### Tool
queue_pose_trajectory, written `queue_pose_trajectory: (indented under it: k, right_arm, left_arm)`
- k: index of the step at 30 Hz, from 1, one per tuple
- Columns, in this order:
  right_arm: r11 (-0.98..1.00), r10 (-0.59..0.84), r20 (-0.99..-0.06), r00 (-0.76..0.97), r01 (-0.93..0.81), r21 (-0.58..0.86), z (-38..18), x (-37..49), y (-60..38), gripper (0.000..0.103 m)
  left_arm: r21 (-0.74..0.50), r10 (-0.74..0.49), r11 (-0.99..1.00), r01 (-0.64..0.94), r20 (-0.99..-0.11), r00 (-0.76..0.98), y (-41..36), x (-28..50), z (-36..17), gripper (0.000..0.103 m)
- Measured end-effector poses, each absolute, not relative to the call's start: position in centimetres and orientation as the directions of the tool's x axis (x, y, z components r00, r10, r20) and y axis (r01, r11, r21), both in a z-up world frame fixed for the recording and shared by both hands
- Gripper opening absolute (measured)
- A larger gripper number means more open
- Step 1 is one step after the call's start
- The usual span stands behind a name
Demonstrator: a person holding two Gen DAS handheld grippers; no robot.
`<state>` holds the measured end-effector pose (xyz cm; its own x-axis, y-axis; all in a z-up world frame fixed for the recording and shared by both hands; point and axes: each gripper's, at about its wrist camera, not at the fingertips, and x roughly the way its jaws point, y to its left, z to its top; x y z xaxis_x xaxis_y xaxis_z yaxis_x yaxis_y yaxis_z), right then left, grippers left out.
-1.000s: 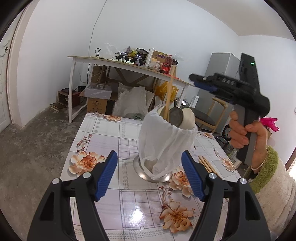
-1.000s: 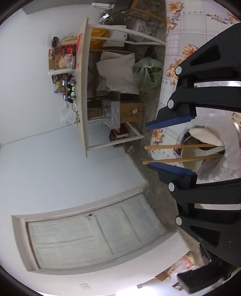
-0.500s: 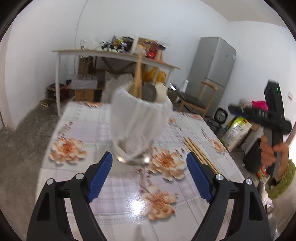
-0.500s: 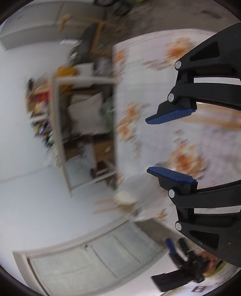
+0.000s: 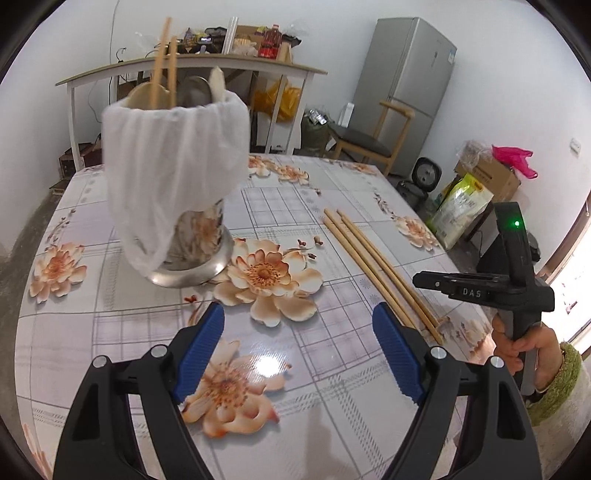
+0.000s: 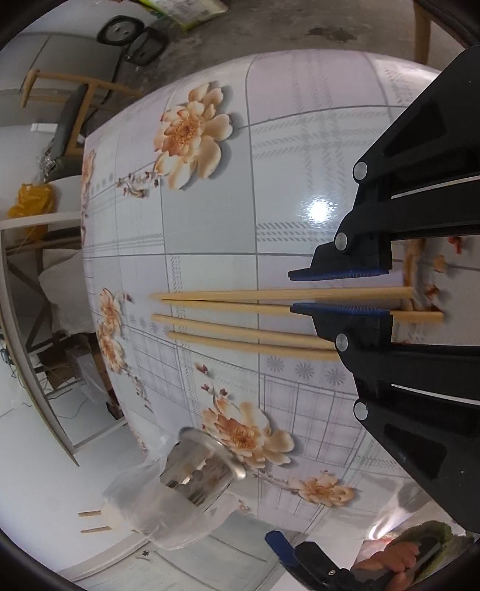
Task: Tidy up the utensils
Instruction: 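Move both open tools over the loose bamboo chopsticks on the table, then close the left tool on a bamboo chopstick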
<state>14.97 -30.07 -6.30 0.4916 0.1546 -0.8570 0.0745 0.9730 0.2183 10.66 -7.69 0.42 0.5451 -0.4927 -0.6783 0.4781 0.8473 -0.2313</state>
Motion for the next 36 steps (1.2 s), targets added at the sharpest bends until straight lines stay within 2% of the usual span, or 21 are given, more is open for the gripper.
queue_pose_trajectory:
  k: [16, 19, 21, 30, 33, 36]
  right_arm:
    - [0.980, 0.179, -0.852, 0.492, -0.013, 0.198, -7.0, 15.4, -30.6, 0.005]
    - [0.985, 0.151, -0.852, 0.501, -0.004, 0.173, -7.0, 15.3, -30.6, 0.005]
    - [0.985, 0.147, -0.850, 0.505, 0.007, 0.175, -7.0, 15.3, -30.8, 0.005]
    - [0.976, 0.153, -0.841, 0.518, 0.052, 0.210, -7.2, 15.3, -31.7, 0.005]
    - [0.972, 0.167, -0.838, 0.519, 0.058, 0.230, -7.2, 15.3, -31.9, 0.005]
    - [0.969, 0.176, -0.837, 0.519, 0.059, 0.240, -7.2, 15.2, -32.0, 0.005]
  left_arm:
    - [-0.157, -0.438, 0.834, 0.529, -0.772, 0.461, -17.4, 15.4, -2.2, 0.080]
    - [-0.142, -0.429, 0.830, 0.540, -0.781, 0.454, -19.0, 16.1, -2.7, 0.073]
    - [-0.132, -0.421, 0.828, 0.544, -0.788, 0.449, -19.9, 16.5, -3.1, 0.063]
    - [-0.111, -0.391, 0.831, 0.545, -0.814, 0.430, -23.2, 19.3, -5.0, 0.037]
    - [-0.100, -0.374, 0.835, 0.540, -0.824, 0.426, -23.7, 19.8, -5.6, 0.031]
    - [-0.096, -0.374, 0.836, 0.540, -0.819, 0.435, -23.8, 19.8, -5.7, 0.030]
